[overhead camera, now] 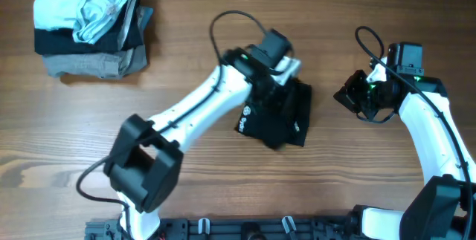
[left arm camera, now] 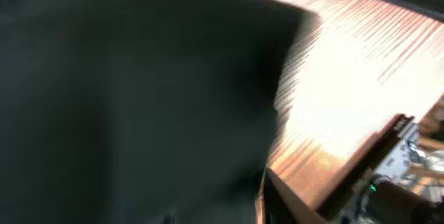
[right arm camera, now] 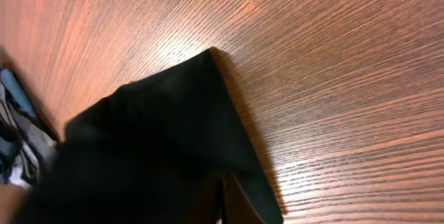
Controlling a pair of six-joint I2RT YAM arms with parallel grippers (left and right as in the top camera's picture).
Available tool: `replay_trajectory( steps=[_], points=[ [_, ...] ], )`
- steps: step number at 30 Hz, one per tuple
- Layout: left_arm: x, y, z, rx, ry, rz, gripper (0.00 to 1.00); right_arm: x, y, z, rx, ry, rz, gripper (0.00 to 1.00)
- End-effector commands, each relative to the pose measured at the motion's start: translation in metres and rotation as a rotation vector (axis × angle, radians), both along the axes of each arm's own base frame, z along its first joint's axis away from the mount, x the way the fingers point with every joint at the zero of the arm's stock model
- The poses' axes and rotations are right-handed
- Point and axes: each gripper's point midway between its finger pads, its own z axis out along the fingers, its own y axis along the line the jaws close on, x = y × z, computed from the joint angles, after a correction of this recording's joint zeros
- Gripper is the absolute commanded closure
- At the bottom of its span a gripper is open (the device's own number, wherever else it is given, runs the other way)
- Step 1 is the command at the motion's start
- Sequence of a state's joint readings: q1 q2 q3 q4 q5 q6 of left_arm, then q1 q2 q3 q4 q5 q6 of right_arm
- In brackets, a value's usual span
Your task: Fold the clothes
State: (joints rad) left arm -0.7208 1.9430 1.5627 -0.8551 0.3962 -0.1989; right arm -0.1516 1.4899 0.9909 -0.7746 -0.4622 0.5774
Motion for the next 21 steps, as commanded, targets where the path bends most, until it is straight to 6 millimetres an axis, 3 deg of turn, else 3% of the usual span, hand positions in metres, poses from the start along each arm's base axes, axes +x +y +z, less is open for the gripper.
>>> replay_trajectory(
  steps=[1, 2, 5, 6, 8, 10, 11, 12, 14, 17, 18, 20, 21],
  points=[
    [0.002, -0.022, -0.026, 0.047, -0.05, 0.007, 0.48, -0.001, -0.003, 0.0, -0.022, -0.008, 0.015, 0.96],
    [0.002, -0.025, -0.029, 0.049, -0.057, 0.002, 0.44, -0.001, -0.003, -0.001, -0.022, -0.005, 0.016, 0.96],
    [0.007, -0.021, -0.026, 0.051, -0.062, 0.018, 0.48, -0.005, -0.001, -0.001, -0.025, -0.004, 0.051, 0.94],
    [0.013, -0.015, -0.018, 0.045, -0.059, 0.054, 0.48, -0.007, 0.004, 0.001, -0.013, -0.027, 0.109, 0.89],
    [0.025, -0.001, 0.002, 0.029, -0.057, 0.12, 0.45, -0.011, 0.021, 0.009, 0.048, -0.097, 0.259, 0.73],
    [0.038, 0.016, 0.026, 0.008, -0.079, 0.167, 0.34, -0.021, 0.03, 0.007, 0.052, -0.077, 0.32, 0.43],
    [0.045, 0.024, 0.036, -0.004, -0.094, 0.191, 0.32, -0.026, 0.029, 0.003, 0.03, -0.053, 0.326, 0.36],
    [0.051, 0.034, 0.046, -0.016, -0.108, 0.218, 0.27, -0.03, 0.029, -0.004, -0.012, -0.028, 0.337, 0.22],
    [0.062, 0.052, 0.055, -0.022, -0.118, 0.264, 0.23, -0.034, 0.028, -0.019, -0.104, -0.006, 0.367, 0.1],
    [0.065, 0.073, 0.051, 0.01, -0.084, 0.305, 0.2, -0.032, 0.024, -0.033, -0.196, -0.016, 0.386, 0.1],
    [0.064, 0.079, 0.046, 0.031, -0.061, 0.313, 0.2, -0.033, 0.031, -0.034, -0.176, -0.021, 0.401, 0.17],
    [0.059, 0.085, 0.039, 0.056, -0.03, 0.317, 0.2, -0.039, 0.053, -0.028, -0.061, -0.037, 0.443, 0.21],
    [0.056, 0.087, 0.033, 0.07, -0.015, 0.312, 0.33, -0.043, 0.067, -0.022, 0.017, -0.046, 0.457, 0.34]
  ],
)
